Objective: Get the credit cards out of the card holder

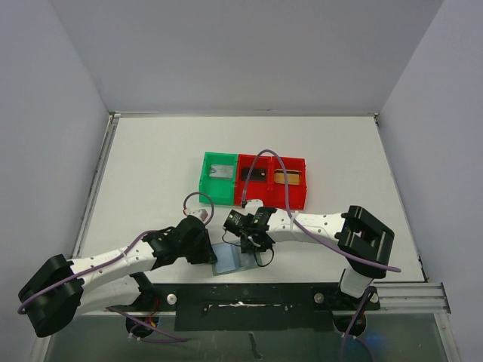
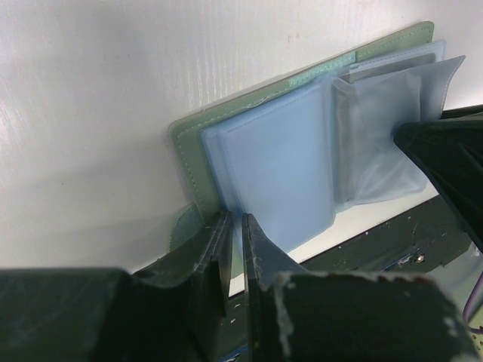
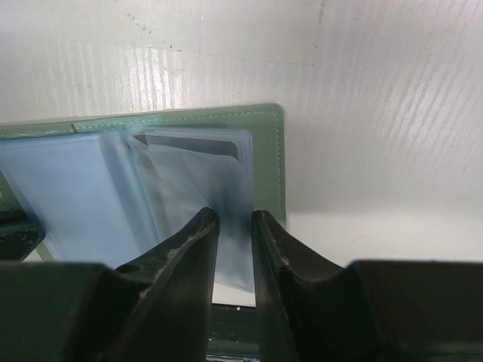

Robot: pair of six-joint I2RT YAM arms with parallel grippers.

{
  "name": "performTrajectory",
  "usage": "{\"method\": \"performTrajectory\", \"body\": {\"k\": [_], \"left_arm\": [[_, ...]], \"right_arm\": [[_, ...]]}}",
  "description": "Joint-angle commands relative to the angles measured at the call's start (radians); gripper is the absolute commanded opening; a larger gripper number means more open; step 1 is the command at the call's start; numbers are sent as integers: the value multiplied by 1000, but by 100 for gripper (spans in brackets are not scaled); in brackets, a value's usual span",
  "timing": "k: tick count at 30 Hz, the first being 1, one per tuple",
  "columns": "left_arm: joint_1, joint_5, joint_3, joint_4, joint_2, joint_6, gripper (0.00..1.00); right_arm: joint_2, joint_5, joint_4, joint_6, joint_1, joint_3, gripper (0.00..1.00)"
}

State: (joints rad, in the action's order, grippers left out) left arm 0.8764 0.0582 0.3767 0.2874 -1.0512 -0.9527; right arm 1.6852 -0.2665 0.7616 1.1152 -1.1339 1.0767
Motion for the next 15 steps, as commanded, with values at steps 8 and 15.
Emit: {"method": "performTrajectory", "body": {"k": [8,15], "left_arm": [[3,8,42,-27,-3,22,11],[3,8,44,-25,-4,23,11]], "right_arm": [[11,-8,-30,10,-6,6,36],[8,10,-71,3,-6,-15,20]]}}
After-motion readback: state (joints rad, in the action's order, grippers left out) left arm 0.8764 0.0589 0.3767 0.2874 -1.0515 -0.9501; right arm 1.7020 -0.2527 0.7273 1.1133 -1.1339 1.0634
